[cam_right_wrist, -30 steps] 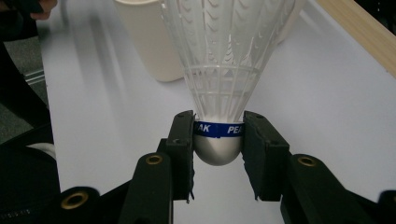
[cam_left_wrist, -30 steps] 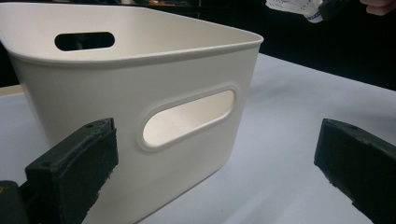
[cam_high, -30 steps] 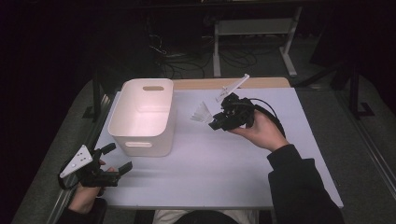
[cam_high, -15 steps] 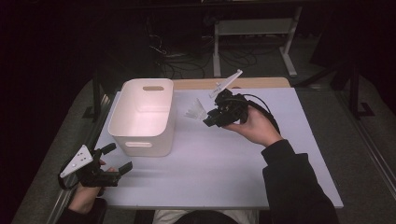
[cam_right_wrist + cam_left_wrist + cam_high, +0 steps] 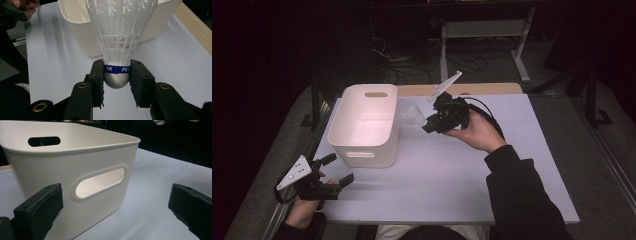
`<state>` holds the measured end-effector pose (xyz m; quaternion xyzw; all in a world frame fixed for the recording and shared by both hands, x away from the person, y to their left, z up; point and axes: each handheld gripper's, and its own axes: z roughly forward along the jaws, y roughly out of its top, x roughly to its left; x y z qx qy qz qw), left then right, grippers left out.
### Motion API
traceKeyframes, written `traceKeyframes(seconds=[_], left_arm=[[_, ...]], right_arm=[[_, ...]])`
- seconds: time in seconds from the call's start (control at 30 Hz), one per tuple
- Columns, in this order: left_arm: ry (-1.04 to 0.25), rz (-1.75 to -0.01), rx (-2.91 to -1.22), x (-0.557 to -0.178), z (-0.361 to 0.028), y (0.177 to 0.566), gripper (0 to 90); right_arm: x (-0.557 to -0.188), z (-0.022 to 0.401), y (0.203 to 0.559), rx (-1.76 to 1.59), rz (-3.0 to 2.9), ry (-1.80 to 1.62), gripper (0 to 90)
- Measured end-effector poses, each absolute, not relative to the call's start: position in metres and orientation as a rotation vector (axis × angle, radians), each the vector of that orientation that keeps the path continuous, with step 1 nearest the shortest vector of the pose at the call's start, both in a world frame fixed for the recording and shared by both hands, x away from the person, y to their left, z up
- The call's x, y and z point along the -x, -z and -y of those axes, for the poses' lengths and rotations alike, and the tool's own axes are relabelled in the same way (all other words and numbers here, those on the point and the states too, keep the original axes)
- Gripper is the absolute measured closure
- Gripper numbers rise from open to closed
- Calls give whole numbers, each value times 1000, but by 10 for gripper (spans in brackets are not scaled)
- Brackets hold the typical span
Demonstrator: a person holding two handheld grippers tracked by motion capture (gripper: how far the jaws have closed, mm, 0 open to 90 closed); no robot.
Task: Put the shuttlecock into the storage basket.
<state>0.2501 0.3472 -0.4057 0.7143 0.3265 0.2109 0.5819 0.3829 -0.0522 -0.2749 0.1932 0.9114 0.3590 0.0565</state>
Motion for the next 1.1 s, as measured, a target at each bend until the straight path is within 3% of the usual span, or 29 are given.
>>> traceKeyframes(seconds=[1.1], left_arm=[[-490, -759, -1669, -250, -347, 406, 0]], right_arm=[[-399, 10, 252, -485, -2775, -1104, 638]])
